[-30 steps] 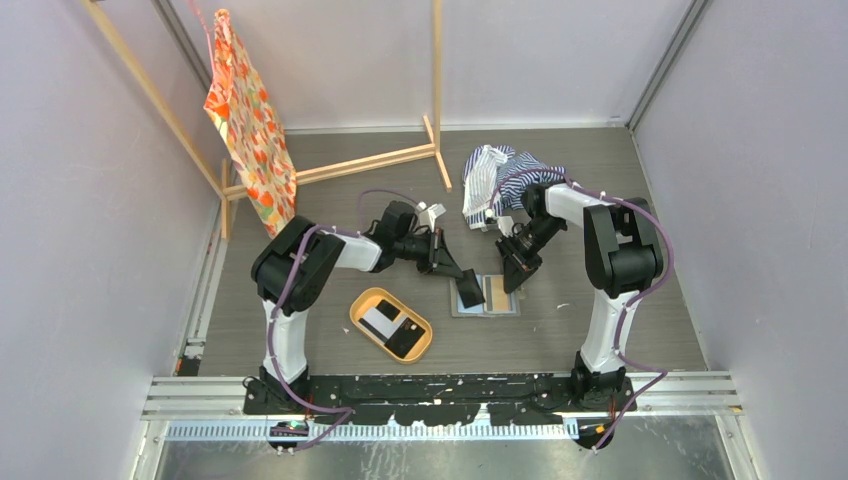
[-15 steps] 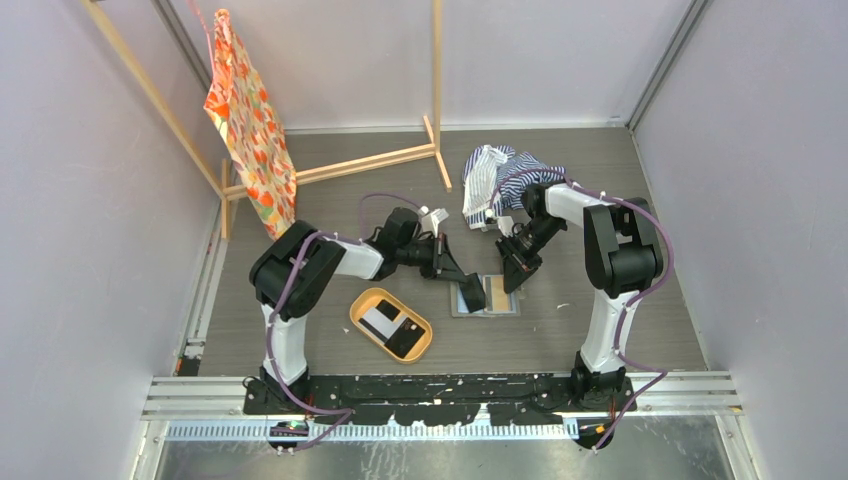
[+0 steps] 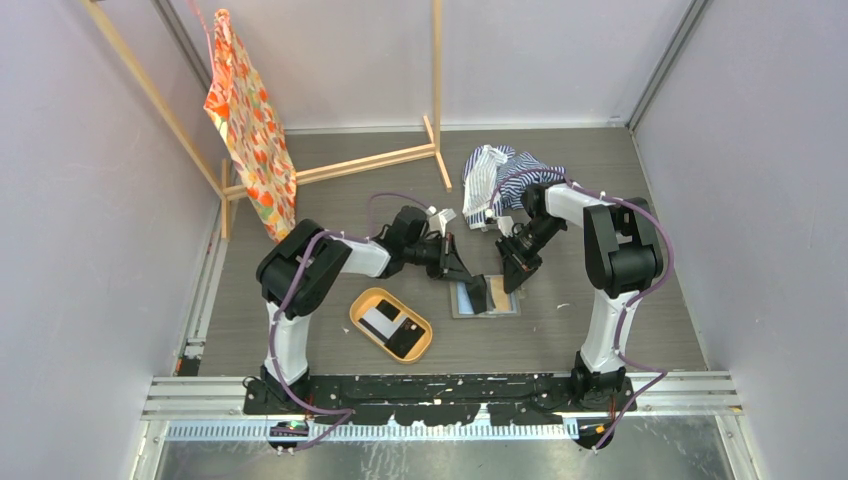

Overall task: Put the credit cards into the card holder
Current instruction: Insert the credit card into the card holder.

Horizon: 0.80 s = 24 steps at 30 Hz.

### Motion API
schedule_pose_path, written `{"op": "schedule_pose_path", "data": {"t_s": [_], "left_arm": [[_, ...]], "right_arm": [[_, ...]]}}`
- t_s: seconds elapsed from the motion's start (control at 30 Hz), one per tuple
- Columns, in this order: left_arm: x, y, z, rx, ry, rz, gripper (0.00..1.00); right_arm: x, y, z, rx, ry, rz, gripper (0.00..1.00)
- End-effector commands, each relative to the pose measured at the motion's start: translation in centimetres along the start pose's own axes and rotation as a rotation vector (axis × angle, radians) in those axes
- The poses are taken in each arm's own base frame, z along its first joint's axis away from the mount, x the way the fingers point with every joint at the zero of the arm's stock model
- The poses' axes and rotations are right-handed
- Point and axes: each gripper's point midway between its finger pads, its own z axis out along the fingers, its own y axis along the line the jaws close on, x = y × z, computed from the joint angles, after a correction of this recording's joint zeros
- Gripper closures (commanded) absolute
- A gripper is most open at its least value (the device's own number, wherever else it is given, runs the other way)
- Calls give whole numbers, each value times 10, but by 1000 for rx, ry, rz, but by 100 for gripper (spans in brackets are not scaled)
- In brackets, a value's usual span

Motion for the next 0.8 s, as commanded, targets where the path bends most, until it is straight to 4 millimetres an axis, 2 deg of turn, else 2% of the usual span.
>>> {"op": "schedule_pose_path", "data": {"t_s": [0.0, 0.33, 0.77], "left_arm": [[-4, -1, 4, -17, 21, 0, 100], [7, 11, 2, -91, 74, -82, 100], [8, 19, 10, -127, 139, -139, 100]], "right_arm": [[-9, 5, -5, 2, -21, -31, 85], [-10, 6, -5, 1, -22, -34, 85], [-10, 6, -4, 2, -22, -36, 85]]}}
